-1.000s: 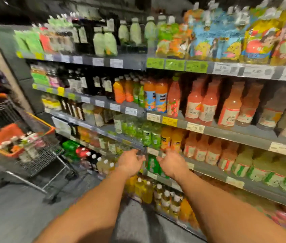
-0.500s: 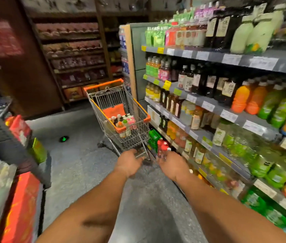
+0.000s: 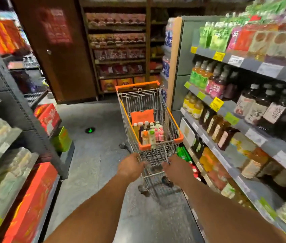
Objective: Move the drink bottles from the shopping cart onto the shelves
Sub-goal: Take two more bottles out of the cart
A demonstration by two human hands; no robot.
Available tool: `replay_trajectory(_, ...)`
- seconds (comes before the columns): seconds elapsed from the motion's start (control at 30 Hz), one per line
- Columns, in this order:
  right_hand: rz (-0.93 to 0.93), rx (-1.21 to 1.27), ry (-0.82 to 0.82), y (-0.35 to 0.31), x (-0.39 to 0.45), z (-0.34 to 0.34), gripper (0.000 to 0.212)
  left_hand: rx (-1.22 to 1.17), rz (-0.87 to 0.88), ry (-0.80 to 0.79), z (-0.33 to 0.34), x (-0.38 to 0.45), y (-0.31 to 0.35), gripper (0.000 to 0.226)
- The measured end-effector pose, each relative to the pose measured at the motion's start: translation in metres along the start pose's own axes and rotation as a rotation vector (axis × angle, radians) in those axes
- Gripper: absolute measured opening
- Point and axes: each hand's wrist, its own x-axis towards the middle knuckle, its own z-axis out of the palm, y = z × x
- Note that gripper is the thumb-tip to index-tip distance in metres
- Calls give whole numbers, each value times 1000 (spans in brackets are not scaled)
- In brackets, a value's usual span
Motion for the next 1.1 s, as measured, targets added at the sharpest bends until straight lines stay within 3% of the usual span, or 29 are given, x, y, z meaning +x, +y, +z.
replay_trajectory(0.23,24,17,-65,-14,150,23,43,21,-7,3,-1,153,-3,34)
replay_trajectory(0.37,78,-11,-67,-25,238,26,39,71,-28,-60,-12,245,-2,45)
replay_trajectory(0.47,93,18,-58,-30,296,32,36,73,-12,-75,-16,309,-1,39)
replay_trajectory(0.57,102,-27,-93,-29,345,46,41,94,-6,-103,-13,359,0,55)
replay_trajectory(0.8,134,-41,-217,-9,468,94,47,77,-18,-149,29,477,-4,52)
replay_trajectory(1.1,190,35,-331,48,617,172,48,81,-268,-196,120,611,-18,51)
